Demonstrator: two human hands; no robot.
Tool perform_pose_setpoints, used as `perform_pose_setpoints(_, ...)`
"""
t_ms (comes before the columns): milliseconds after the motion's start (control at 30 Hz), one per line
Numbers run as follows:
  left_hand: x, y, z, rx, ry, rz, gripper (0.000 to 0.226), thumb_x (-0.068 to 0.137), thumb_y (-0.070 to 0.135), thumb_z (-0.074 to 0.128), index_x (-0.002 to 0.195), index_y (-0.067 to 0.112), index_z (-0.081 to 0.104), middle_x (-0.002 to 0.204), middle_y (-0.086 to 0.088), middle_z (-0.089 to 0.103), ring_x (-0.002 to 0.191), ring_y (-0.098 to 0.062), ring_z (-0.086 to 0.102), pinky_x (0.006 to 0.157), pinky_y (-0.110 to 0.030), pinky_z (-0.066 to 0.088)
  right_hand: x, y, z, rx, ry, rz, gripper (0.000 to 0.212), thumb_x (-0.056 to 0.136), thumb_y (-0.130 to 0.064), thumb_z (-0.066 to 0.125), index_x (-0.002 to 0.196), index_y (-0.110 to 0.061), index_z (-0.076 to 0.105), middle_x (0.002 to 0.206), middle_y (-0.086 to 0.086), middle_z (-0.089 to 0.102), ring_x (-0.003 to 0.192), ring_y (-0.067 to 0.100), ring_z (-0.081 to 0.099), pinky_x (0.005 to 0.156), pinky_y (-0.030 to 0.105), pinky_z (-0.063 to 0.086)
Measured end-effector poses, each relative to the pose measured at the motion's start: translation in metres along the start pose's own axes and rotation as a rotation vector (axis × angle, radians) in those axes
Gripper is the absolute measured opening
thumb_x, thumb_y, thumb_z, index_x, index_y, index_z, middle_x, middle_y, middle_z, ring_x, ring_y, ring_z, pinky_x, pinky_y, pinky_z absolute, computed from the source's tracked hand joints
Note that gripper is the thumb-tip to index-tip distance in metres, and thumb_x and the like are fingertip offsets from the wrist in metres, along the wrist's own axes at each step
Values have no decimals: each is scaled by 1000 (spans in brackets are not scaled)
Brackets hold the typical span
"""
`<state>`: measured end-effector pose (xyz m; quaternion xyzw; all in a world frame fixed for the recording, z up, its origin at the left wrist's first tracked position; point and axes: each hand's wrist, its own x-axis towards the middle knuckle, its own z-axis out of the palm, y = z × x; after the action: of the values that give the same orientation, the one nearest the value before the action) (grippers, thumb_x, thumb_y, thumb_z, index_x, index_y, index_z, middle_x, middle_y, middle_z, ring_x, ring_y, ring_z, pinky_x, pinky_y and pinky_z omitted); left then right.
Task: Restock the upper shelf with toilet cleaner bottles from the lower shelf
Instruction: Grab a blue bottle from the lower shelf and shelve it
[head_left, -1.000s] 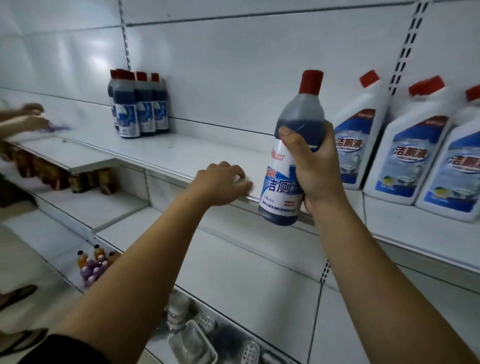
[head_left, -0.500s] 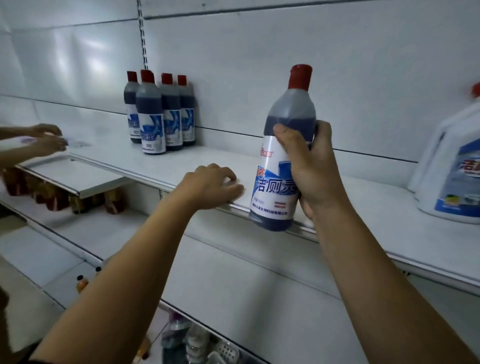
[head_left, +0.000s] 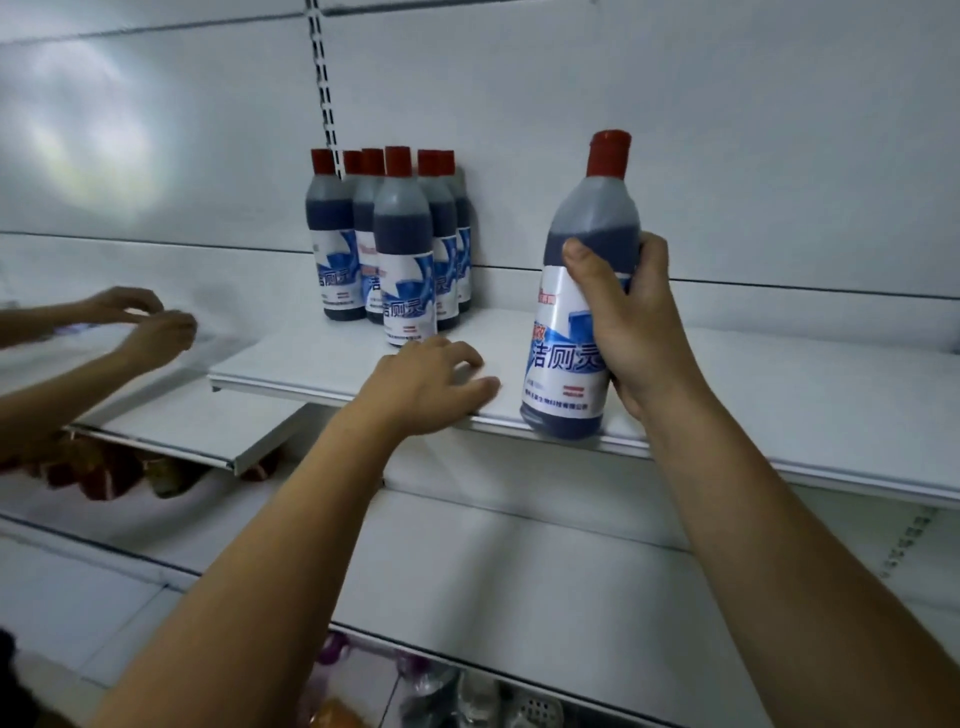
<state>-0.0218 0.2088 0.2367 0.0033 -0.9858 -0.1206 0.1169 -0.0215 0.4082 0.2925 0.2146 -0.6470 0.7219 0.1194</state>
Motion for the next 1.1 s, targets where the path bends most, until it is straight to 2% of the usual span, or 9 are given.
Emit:
perform_pose_setpoints(200, 1, -47, -11, -11, 11, 41, 55, 89, 65, 45, 132, 32, 55, 141, -1, 48, 124, -21, 46, 101, -45, 43, 15, 9, 52, -65, 21, -29, 50, 90, -37, 65, 129, -23, 37, 114, -3, 61, 92, 9, 68, 74, 24, 60)
perform_pose_setpoints(367, 2, -96, -25, -11, 67, -52, 50, 88, 62, 47, 127, 33, 57, 131, -2, 52, 117, -21, 48, 98, -45, 44, 26, 21, 91, -169, -68, -48, 54, 89, -26, 67, 130, -24, 32, 116, -5, 56, 97, 9, 64, 77, 24, 57)
perform_pose_setpoints(500, 9, -131, -35, -19, 46, -108, 44, 89, 56, 50, 126, 33, 58, 134, -5, 51, 121, -25, 47, 102, -46, 42, 33, 29, 124, -196, -122, -43, 53, 90, -23, 67, 125, -25, 27, 108, -11, 52, 90, 3, 62, 69, 15, 54)
perform_pose_setpoints(567, 13, -145, -40, -7, 30, -112, 44, 90, 55, 51, 127, 33, 57, 137, -6, 50, 123, -27, 47, 103, -48, 41, 33, 33, 144, -203, -138, -55, 53, 91, -22, 66, 122, -26, 24, 114, -8, 50, 91, 3, 60, 69, 14, 53)
perform_pose_setpoints(700, 17, -167, -46, -37, 4, -85, 47, 88, 52, 47, 129, 31, 57, 138, -7, 50, 124, -28, 47, 104, -50, 42, 37, 36, 185, -283, -150, -58, 55, 91, -26, 66, 125, -24, 22, 125, -2, 46, 112, 13, 56, 87, 26, 54)
perform_pose_setpoints(833, 17, -180, -49, -50, -13, -34, 44, 92, 45, 47, 132, 29, 55, 141, -6, 48, 126, -28, 46, 104, -48, 41, 40, 45, 211, -501, -108, -87, 81, 80, -39, 72, 139, -18, 20, 139, 7, 34, 127, 23, 45, 106, 45, 45)
perform_pose_setpoints(900, 17, -184, -48, -39, 22, -29, 43, 93, 44, 46, 131, 28, 55, 140, -7, 49, 124, -28, 46, 102, -46, 42, 31, 52, 210, -655, -116, -31, 93, 74, -34, 78, 143, -21, 18, 139, 6, 31, 129, 21, 41, 110, 39, 41)
perform_pose_setpoints(967, 15, -186, -46, -39, 68, -28, 43, 91, 43, 45, 128, 26, 57, 136, -8, 51, 122, -29, 46, 96, -43, 43, 18, 64, 203, -688, -109, -15, 99, 68, -35, 82, 145, -23, 21, 140, 4, 39, 127, 18, 46, 108, 35, 43)
perform_pose_setpoints(1100, 10, -183, -43, 0, 96, -17, 44, 92, 42, 42, 128, 22, 56, 134, -9, 52, 120, -29, 45, 87, -41, 40, 9, 71, 203, -687, -7, 12, 80, 72, -38, 84, 133, -20, 35, 134, -2, 56, 116, 12, 58, 94, 23, 47)
